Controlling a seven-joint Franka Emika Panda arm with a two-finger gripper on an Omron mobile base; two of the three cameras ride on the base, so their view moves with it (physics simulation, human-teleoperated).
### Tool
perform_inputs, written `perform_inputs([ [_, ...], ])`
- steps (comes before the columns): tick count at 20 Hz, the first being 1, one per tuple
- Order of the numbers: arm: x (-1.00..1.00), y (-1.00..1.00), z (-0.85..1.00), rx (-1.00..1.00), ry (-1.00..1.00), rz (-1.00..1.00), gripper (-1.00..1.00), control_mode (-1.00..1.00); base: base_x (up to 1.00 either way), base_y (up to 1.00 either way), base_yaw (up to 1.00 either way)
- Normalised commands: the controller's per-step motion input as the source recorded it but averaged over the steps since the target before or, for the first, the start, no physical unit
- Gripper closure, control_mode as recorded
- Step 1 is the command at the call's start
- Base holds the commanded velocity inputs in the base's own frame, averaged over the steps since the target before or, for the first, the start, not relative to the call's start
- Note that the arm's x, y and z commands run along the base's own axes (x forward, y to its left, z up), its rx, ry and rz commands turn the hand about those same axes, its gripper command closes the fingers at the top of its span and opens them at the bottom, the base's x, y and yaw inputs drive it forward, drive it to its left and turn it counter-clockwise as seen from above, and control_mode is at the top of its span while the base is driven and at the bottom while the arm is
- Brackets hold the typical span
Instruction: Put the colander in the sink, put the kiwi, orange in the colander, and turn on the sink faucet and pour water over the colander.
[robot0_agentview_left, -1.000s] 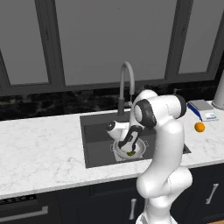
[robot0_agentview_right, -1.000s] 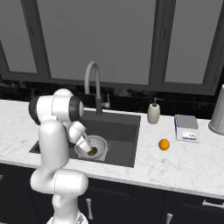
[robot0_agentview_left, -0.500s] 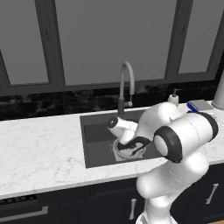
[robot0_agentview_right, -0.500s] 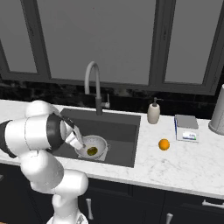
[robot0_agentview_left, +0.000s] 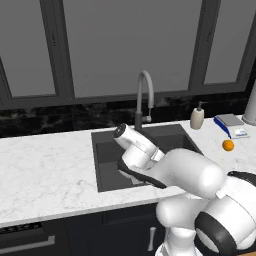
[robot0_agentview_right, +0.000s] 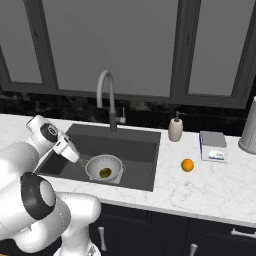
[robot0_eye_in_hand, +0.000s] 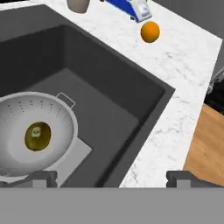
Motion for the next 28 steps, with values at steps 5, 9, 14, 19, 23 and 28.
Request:
perform_inputs([
  [5,-0.57,0.46,1.00,-0.16,0.31,0.05,-1.00,-1.00,0.00,0.00,0.00],
  [9,-0.88,0.09,1.00,0.02,0.10,0.00,-1.00,-1.00,0.00,0.00,0.00],
  [14,-1.00,-0.60,0.60,0.37,-0.35,0.00,-1.00,-1.00,0.00,0.00,0.00],
  [19,-0.92,-0.94,0.33,0.50,-0.64,0.00,-1.00,-1.00,0.00,0.00,0.00],
  [23,-0.50,-1.00,0.07,0.45,-0.65,0.00,-1.00,-1.00,0.00,0.00,0.00],
  [28,-0.09,-1.00,0.37,0.20,-0.36,0.00,-1.00,-1.00,0.00,0.00,0.00],
])
